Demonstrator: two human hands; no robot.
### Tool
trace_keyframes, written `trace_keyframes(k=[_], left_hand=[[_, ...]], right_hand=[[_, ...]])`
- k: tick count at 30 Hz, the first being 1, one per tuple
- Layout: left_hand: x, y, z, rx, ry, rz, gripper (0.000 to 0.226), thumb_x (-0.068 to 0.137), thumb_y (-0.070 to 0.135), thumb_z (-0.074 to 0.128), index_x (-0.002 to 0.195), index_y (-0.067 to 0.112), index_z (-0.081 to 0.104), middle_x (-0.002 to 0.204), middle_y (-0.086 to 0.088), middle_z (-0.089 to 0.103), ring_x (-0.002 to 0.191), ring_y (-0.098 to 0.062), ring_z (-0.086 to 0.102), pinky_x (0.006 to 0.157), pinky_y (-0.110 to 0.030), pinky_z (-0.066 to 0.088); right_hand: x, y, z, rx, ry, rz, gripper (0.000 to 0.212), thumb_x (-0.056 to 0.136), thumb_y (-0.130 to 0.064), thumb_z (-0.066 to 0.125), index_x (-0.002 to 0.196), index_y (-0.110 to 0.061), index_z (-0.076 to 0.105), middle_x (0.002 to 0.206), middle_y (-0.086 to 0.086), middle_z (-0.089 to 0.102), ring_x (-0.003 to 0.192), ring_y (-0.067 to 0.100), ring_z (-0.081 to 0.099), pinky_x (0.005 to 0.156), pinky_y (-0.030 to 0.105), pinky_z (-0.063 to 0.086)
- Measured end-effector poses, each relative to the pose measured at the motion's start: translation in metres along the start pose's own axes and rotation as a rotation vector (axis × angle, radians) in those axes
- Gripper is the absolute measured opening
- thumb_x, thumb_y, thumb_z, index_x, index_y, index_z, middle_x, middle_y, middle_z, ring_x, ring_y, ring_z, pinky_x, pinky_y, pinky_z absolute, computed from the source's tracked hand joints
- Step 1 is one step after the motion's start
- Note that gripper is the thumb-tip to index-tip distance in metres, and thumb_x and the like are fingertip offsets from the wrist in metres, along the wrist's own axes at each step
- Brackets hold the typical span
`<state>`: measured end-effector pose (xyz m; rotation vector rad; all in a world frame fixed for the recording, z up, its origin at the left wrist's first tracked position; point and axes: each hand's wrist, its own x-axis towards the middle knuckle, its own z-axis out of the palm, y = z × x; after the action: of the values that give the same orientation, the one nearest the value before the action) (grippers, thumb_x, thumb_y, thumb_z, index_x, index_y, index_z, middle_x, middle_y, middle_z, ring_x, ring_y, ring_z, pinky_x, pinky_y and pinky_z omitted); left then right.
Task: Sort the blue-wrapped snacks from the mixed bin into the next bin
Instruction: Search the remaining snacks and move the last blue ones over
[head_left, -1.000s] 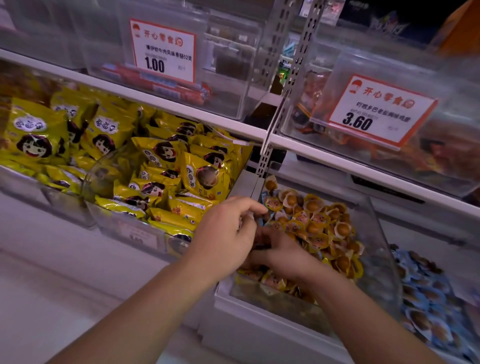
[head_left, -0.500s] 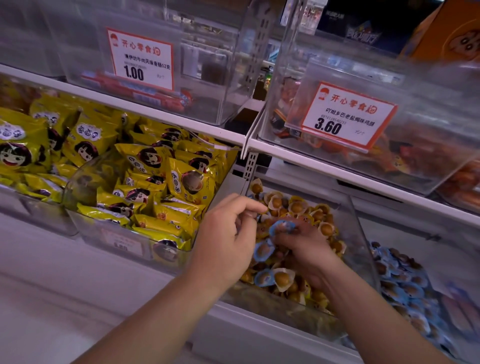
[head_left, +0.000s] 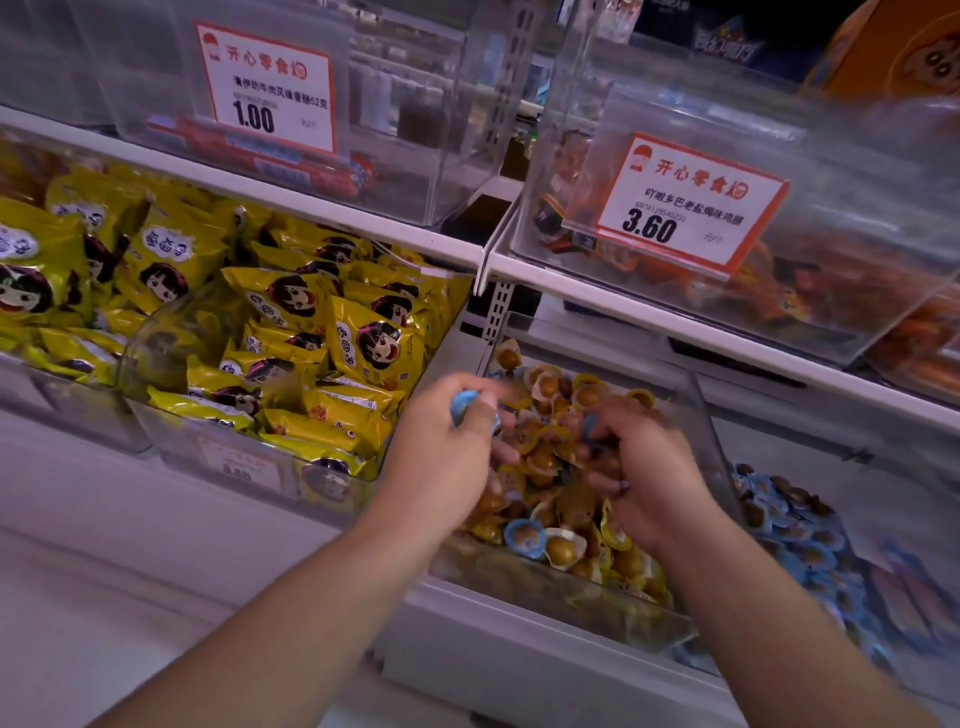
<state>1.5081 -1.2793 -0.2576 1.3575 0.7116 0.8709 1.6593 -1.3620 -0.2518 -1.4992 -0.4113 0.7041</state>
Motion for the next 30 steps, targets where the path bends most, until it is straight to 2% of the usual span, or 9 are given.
trace_keyframes(k=[3, 6, 12, 14, 17, 21, 23, 26, 30], left_hand=[[0.007, 0.0, -0.024, 0.054, 0.016, 0.118, 0.02, 0.102, 0.018, 0.049, 0.096, 0.029, 0.066, 0.083, 0.008, 0.071, 0.057, -0.017, 0.067, 0.041, -0.017, 0.04], [0.01, -0.005, -0.03, 0.054, 0.029, 0.083, 0.021, 0.101, 0.014, 0.05, 0.099, 0.027, 0.066, 0.084, 0.01, 0.071, 0.059, -0.019, 0.067, 0.043, -0.017, 0.04], [0.011, -0.009, -0.028, 0.115, 0.018, 0.1, 0.023, 0.1, 0.013, 0.049, 0.101, 0.03, 0.064, 0.087, 0.013, 0.069, 0.062, -0.015, 0.068, 0.043, -0.014, 0.039], [0.011, -0.009, -0.029, 0.127, 0.012, 0.112, 0.024, 0.1, 0.013, 0.049, 0.101, 0.031, 0.064, 0.087, 0.014, 0.069, 0.061, -0.014, 0.068, 0.042, -0.013, 0.038], [0.011, -0.01, -0.031, 0.134, 0.007, 0.105, 0.024, 0.101, 0.013, 0.048, 0.101, 0.032, 0.063, 0.086, 0.016, 0.069, 0.061, -0.014, 0.068, 0.043, -0.013, 0.038], [0.011, -0.011, -0.03, 0.136, 0.0, 0.073, 0.024, 0.101, 0.012, 0.048, 0.102, 0.031, 0.063, 0.086, 0.016, 0.069, 0.062, -0.014, 0.068, 0.043, -0.014, 0.038], [0.011, -0.011, -0.03, 0.139, -0.008, 0.064, 0.025, 0.101, 0.013, 0.049, 0.102, 0.033, 0.063, 0.086, 0.017, 0.069, 0.062, -0.013, 0.068, 0.043, -0.014, 0.038], [0.012, -0.011, -0.031, 0.151, -0.032, 0.064, 0.024, 0.101, 0.015, 0.05, 0.102, 0.034, 0.063, 0.087, 0.02, 0.069, 0.063, -0.011, 0.068, 0.042, -0.014, 0.037], [0.012, -0.011, -0.031, 0.16, -0.049, 0.081, 0.023, 0.1, 0.016, 0.051, 0.101, 0.035, 0.063, 0.087, 0.02, 0.069, 0.061, -0.007, 0.066, 0.043, -0.011, 0.037]], right_hand=[[-0.003, 0.019, -0.01, -0.891, -0.297, -0.092, 0.009, 0.09, -0.028, 0.064, 0.092, -0.022, 0.072, 0.077, -0.002, 0.07, 0.059, 0.01, 0.061, 0.044, 0.024, 0.046], [-0.003, 0.036, -0.007, -1.329, -0.567, -0.151, 0.032, 0.082, -0.056, 0.07, 0.101, -0.03, 0.073, 0.098, -0.011, 0.07, 0.086, 0.008, 0.065, 0.076, 0.03, 0.056], [0.009, 0.032, -0.001, -1.294, -0.544, -0.138, 0.023, 0.078, -0.051, 0.074, 0.088, -0.031, 0.076, 0.085, -0.009, 0.073, 0.076, 0.007, 0.067, 0.069, 0.033, 0.059], [0.018, 0.028, -0.004, -1.15, -0.429, -0.175, 0.019, 0.078, -0.047, 0.075, 0.08, -0.028, 0.077, 0.076, -0.014, 0.071, 0.067, 0.002, 0.064, 0.058, 0.022, 0.053], [0.037, 0.028, 0.003, -1.082, -0.201, -0.329, 0.029, 0.081, -0.052, 0.073, 0.073, -0.024, 0.074, 0.06, -0.011, 0.063, 0.053, 0.002, 0.054, 0.049, 0.023, 0.041], [0.06, 0.038, 0.033, -1.528, -0.091, -0.635, 0.036, 0.085, -0.054, 0.063, 0.107, -0.026, 0.063, 0.095, -0.003, 0.07, 0.085, 0.017, 0.067, 0.065, 0.033, 0.054], [0.07, 0.048, 0.045, -1.662, -0.151, -0.668, 0.048, 0.085, -0.051, 0.061, 0.123, -0.023, 0.052, 0.109, 0.003, 0.068, 0.095, 0.025, 0.067, 0.068, 0.036, 0.052], [0.079, 0.053, 0.057, -1.764, -0.188, -0.631, 0.042, 0.085, -0.047, 0.06, 0.119, -0.022, 0.055, 0.113, 0.003, 0.065, 0.096, 0.026, 0.067, 0.06, 0.032, 0.04], [0.09, 0.054, 0.064, -1.718, -0.093, -0.547, 0.036, 0.086, -0.045, 0.062, 0.114, -0.023, 0.061, 0.114, 0.004, 0.065, 0.098, 0.025, 0.067, 0.067, 0.033, 0.05]])
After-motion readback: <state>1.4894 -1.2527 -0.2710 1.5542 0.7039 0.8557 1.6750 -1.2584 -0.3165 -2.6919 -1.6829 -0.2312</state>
